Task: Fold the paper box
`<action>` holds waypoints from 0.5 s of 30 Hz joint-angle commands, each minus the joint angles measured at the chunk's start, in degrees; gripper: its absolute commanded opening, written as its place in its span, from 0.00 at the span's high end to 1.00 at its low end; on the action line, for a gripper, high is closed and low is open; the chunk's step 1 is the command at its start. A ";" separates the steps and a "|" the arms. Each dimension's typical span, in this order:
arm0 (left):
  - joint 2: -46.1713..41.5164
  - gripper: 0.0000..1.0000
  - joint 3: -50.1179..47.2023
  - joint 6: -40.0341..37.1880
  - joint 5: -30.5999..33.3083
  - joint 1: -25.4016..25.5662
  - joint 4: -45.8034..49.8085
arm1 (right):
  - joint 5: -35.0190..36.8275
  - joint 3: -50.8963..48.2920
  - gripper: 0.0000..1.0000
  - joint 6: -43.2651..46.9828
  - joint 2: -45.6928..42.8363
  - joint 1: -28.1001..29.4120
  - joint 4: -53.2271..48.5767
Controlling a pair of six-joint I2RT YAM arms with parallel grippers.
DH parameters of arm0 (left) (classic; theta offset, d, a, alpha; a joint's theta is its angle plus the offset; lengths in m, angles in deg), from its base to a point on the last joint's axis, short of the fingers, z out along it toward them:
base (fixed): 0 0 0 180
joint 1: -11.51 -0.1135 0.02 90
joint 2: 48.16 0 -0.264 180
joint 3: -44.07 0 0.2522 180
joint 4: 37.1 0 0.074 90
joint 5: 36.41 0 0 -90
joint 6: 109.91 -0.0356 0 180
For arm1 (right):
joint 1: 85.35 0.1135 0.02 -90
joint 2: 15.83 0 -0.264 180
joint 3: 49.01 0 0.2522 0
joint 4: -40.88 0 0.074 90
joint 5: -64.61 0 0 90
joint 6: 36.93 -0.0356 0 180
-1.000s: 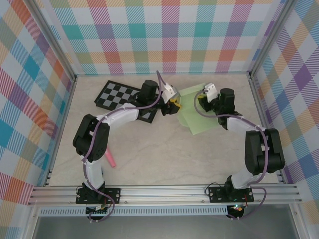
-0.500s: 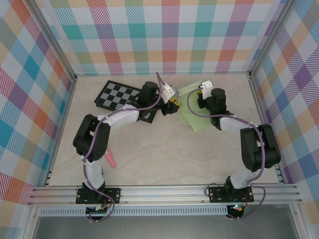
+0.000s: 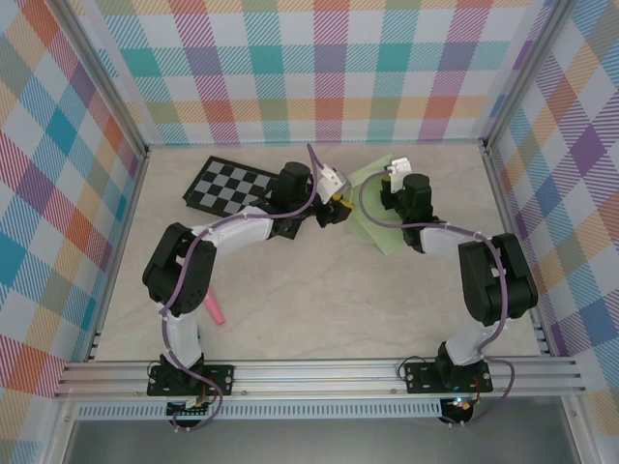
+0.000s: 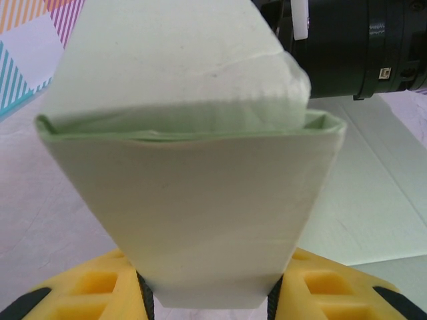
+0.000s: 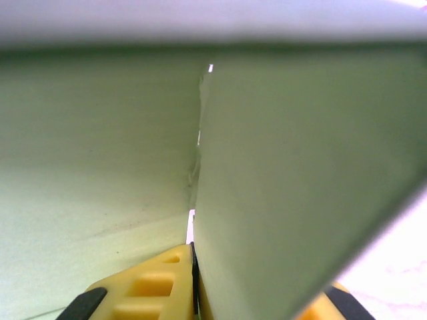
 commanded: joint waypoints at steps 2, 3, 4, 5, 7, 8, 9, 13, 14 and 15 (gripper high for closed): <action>-3.41 0.68 -0.63 -1.90 -6.61 2.41 -0.38 | 10.05 1.37 0.83 -0.97 2.13 -1.63 0.90; -3.37 0.68 -0.63 -1.98 -6.64 2.48 -0.31 | 10.63 1.38 0.83 -0.99 2.01 -1.58 0.98; -3.38 0.68 -0.49 -2.06 -6.64 2.44 -0.22 | 10.93 1.38 0.83 -1.03 1.96 -1.67 1.03; -3.28 0.68 -0.47 -2.07 -6.71 2.46 -0.20 | 11.14 1.46 0.83 -1.23 1.91 -1.78 0.99; -3.11 0.68 -0.46 -2.06 -6.82 2.55 -0.20 | 11.94 1.85 0.85 -2.39 2.04 -1.80 0.44; -2.93 0.68 -0.46 -2.08 -6.81 2.52 -0.20 | 11.85 2.12 0.82 -2.60 2.12 -1.85 0.28; -2.86 0.68 -0.46 -2.10 -6.82 2.57 -0.25 | 11.39 2.12 0.77 -2.70 2.22 -1.80 0.42; -2.62 0.68 -0.18 -2.24 -6.26 2.57 -0.08 | 4.22 0.02 0.63 -2.27 1.34 -1.93 5.60; -2.57 0.68 -0.03 -2.40 -6.06 2.56 0.18 | 1.50 -0.36 0.62 -2.01 0.77 -2.16 5.75; -2.62 0.68 0.06 -2.73 -5.92 2.44 0.40 | -0.92 -0.45 0.62 -1.89 0.41 -2.66 5.34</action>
